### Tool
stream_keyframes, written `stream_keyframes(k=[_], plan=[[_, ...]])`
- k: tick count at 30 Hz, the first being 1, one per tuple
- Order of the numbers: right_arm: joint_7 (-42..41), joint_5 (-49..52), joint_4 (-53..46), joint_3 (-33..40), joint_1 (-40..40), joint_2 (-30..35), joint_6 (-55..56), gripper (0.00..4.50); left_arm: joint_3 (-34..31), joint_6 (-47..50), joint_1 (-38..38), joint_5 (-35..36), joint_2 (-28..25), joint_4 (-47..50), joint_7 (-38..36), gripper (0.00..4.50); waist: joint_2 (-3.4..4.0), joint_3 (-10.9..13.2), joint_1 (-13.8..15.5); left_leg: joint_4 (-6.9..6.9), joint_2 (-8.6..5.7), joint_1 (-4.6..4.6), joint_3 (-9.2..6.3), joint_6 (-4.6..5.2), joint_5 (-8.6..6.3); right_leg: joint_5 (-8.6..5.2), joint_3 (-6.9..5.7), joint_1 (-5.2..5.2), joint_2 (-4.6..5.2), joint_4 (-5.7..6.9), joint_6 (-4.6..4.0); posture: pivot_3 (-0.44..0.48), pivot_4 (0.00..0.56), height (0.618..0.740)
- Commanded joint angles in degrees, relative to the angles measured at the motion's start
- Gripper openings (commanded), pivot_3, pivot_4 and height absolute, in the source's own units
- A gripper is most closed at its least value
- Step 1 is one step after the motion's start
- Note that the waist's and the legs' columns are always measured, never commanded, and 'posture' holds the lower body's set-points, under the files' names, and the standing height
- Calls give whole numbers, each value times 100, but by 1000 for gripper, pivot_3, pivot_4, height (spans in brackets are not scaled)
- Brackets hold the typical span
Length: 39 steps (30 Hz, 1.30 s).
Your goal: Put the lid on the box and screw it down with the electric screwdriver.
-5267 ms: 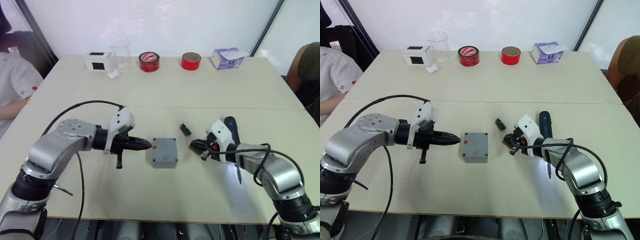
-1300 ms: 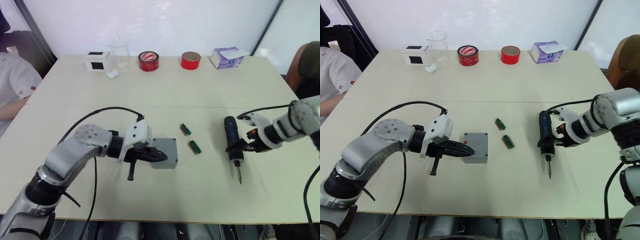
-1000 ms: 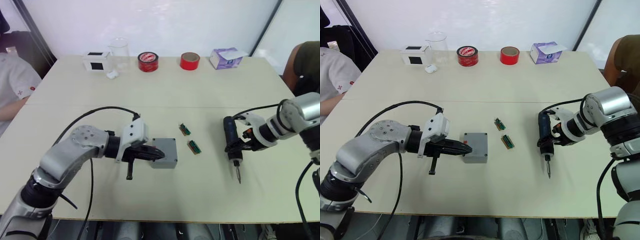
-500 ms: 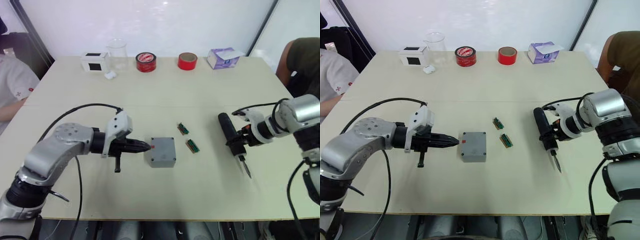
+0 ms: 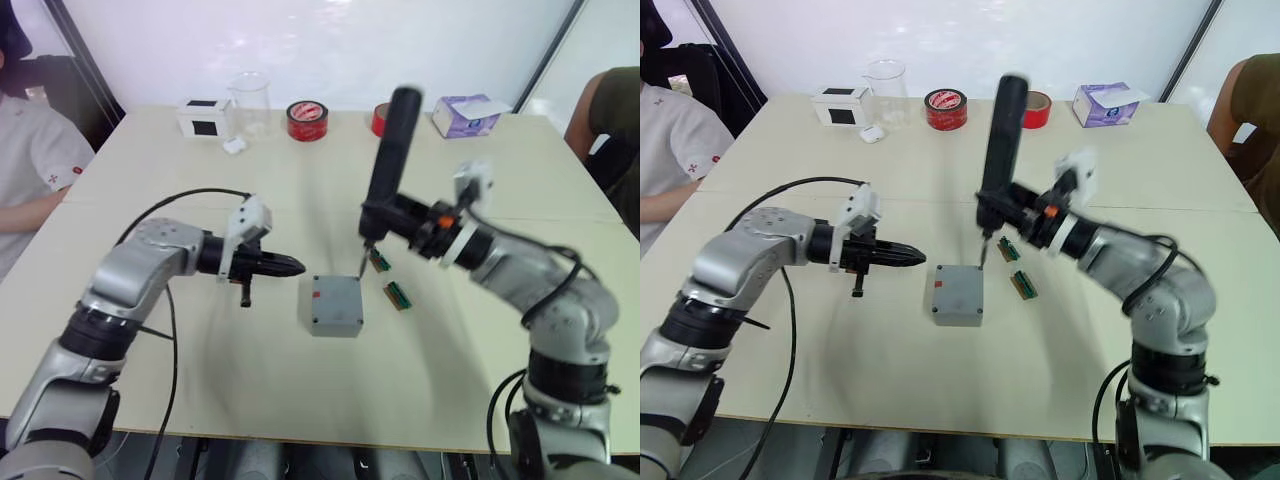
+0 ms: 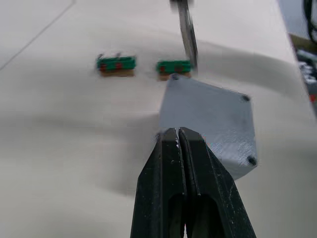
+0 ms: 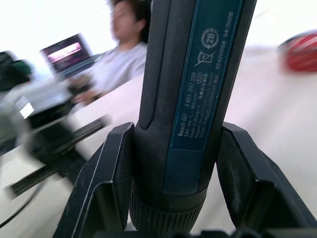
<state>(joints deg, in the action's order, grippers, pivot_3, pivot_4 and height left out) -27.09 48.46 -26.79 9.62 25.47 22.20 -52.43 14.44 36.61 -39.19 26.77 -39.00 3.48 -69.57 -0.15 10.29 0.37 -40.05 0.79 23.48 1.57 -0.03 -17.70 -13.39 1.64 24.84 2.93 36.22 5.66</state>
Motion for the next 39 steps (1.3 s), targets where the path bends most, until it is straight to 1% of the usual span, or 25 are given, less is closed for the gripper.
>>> stream_keyframes(k=[1, 7, 11, 17, 26, 39], plan=[[38, -163, -490, -32, 21, -83, 612, 1851, 82, -119, -104, -82, 78, 179, -125, 0, 0, 0, -11, 0, 1, -7, -1, 0, 0, 0, 0, -5, -2, 1, 0, 0, 150, 740], [153, -533, -536, -276, -143, -128, 1042, 1851, 367, -206, 94, -342, 110, 485, -190, 0, 0, 0, -33, 4, 14, -10, -10, 0, 0, -1, -8, -4, -24, 6, -1, 0, 150, 740], [156, -626, -496, -299, -234, -92, 1170, 1851, 520, -267, 172, -498, 254, 471, -78, 0, 0, 0, -58, 4, 15, -11, -12, 0, 0, -1, -8, -3, -23, 10, -1, 0, 150, 740], [140, -902, -338, -394, -282, -52, 1392, 1851, 811, -485, 277, -934, 395, 337, 50, 0, -1, 0, -103, 4, 14, -11, -15, 0, 0, -1, -7, -3, -23, 9, -1, 0, 150, 740], [155, -1198, -233, -645, -405, -183, 1652, 1851, 722, -512, 335, -1074, 406, 206, 155, 0, 0, -1, -106, 3, 15, -13, -15, 0, 0, -1, -7, -4, -23, 12, -1, 0, 150, 740], [226, -984, -227, -411, -266, -309, 1630, 1851, 667, -585, 324, -1154, 403, 103, 246, 0, -1, -1, -106, 3, 15, -18, -15, 0, 0, -1, -7, -8, -23, 13, -1, 0, 150, 740]])
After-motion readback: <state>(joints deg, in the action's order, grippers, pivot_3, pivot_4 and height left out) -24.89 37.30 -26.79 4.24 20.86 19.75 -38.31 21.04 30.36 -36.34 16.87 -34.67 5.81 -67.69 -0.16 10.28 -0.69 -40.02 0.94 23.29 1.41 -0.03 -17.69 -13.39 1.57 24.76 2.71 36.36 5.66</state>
